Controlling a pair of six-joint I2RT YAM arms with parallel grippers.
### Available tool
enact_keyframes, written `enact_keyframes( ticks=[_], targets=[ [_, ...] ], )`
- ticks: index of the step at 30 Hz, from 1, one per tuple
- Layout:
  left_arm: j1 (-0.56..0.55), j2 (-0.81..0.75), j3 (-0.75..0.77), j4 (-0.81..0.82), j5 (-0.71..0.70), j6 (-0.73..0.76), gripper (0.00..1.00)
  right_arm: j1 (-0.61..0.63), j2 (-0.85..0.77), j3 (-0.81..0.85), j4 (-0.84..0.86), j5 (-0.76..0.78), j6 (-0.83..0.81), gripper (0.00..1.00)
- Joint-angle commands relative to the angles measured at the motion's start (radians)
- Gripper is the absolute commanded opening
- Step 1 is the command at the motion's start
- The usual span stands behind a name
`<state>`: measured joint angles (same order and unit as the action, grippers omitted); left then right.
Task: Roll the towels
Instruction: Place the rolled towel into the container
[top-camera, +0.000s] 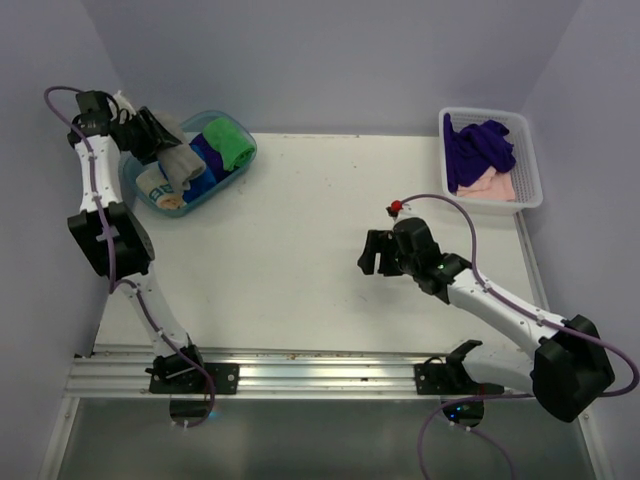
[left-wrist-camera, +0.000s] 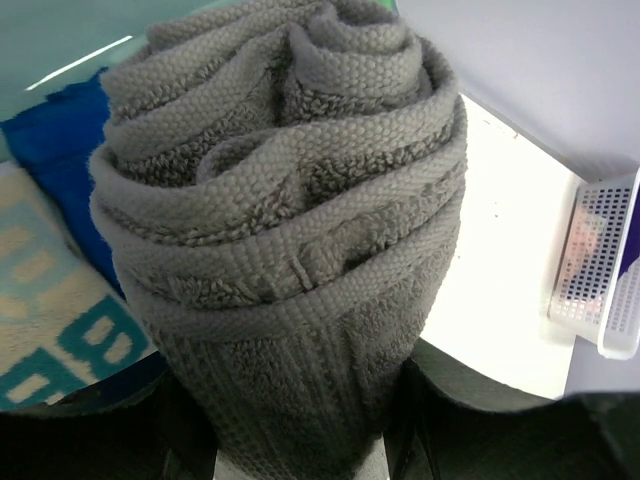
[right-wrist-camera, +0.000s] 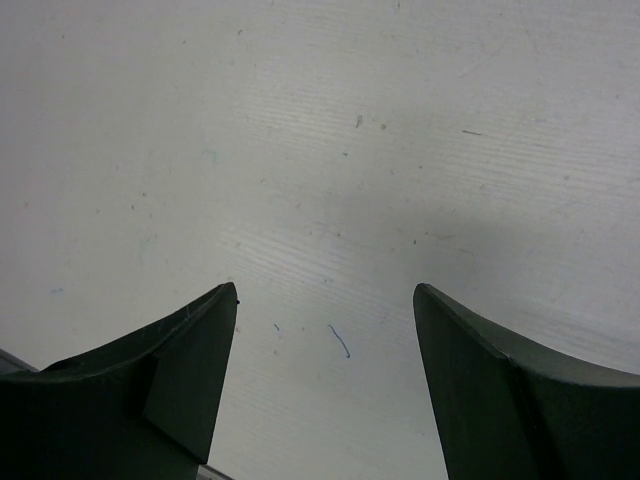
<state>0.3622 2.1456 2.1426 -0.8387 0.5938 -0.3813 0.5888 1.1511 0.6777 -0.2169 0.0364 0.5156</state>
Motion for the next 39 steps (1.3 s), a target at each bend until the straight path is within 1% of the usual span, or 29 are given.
enact_keyframes(
  ticks=[1,3,6,8,12,18,22,26,28,31,34,35,37,38,39],
  targets=[
    [0.021,0.014,0.016,0.006,0.058,0.033,0.07,0.0,0.007,0.054,0.031,-0.029,0.0,0.75],
    [0.03,0.014,-0.001,0.041,0.067,0.032,0.07,0.0,0.004,0.052,0.033,-0.03,-0.002,0.75],
    [0.041,0.043,0.019,0.046,0.104,0.021,0.08,-0.001,0.002,0.048,0.034,-0.032,0.006,0.75],
    [0.047,0.048,0.001,0.075,0.141,0.002,0.08,0.0,0.001,0.042,0.04,-0.033,0.011,0.75],
    [0.049,0.037,-0.05,0.156,0.172,-0.041,0.08,0.0,0.001,0.039,0.042,-0.032,0.02,0.75],
    [0.07,0.095,-0.041,0.147,0.19,-0.027,0.08,0.0,-0.005,0.031,0.039,-0.033,0.021,0.75],
    [0.089,0.123,-0.03,0.096,0.129,0.018,0.08,0.0,0.001,0.037,0.039,-0.033,0.021,0.75],
    [0.09,0.125,-0.032,0.059,0.017,0.055,0.09,0.0,0.01,0.046,0.042,-0.033,0.023,0.75],
    [0.09,0.123,-0.038,0.044,-0.014,0.061,0.1,0.0,0.012,0.049,0.042,-0.033,0.023,0.75],
    [0.09,0.119,-0.046,0.047,-0.043,0.055,0.15,-0.001,0.015,0.051,0.039,-0.033,0.023,0.75],
    [0.09,0.122,-0.043,0.05,-0.057,0.042,0.32,0.0,0.013,0.045,0.042,-0.033,0.029,0.75],
    [0.09,0.125,-0.041,0.05,-0.063,0.039,0.41,0.0,0.01,0.043,0.044,-0.033,0.031,0.75],
    [0.092,0.125,-0.039,0.047,-0.068,0.029,0.48,0.0,0.007,0.042,0.04,-0.033,0.034,0.75],
    [0.09,0.123,-0.039,0.046,-0.078,0.024,0.54,0.0,0.007,0.042,0.042,-0.032,0.035,0.75],
    [0.09,0.122,-0.039,0.046,-0.08,0.018,0.55,0.0,0.001,0.042,0.04,-0.033,0.035,0.75]
  ],
)
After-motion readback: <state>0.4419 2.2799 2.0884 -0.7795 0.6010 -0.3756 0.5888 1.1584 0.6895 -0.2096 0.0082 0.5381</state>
